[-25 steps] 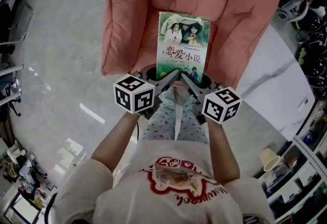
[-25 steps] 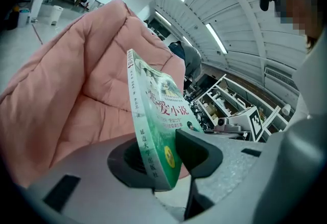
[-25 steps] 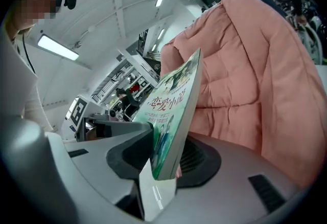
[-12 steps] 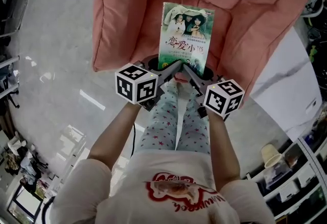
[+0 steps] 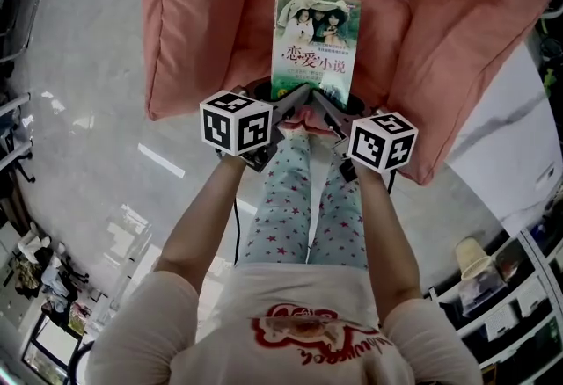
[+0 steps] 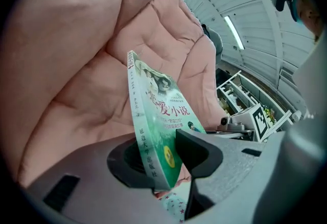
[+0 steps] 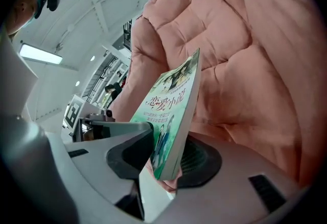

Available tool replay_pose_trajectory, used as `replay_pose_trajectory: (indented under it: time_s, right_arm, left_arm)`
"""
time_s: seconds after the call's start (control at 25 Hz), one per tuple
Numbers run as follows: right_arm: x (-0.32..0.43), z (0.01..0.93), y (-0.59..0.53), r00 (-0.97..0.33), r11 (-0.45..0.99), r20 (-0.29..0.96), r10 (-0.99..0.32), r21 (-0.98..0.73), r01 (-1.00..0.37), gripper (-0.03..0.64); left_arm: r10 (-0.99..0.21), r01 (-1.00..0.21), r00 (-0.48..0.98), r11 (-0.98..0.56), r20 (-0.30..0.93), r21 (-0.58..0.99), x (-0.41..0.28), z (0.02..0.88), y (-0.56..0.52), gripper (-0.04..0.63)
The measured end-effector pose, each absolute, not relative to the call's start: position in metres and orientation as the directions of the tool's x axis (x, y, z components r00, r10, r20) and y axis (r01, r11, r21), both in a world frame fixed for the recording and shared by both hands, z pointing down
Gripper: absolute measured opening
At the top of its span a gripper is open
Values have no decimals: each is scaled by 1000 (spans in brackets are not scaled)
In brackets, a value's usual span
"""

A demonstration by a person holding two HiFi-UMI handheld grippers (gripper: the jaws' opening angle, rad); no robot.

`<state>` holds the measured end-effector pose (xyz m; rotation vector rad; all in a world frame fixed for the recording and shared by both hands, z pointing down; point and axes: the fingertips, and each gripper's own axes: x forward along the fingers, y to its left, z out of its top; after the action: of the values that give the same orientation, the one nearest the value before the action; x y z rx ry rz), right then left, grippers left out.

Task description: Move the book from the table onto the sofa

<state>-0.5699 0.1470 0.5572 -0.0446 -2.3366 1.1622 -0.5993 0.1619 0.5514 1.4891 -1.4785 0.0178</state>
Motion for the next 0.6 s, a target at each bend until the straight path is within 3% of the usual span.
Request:
replay_pose_trajectory:
  time_s: [0.6]
  right_arm:
    - [-577,613,146,-837,552,477,268,-788,-272,133]
  left_arm:
    - [-664,-769,295,262,687,583,-607,607,159,132]
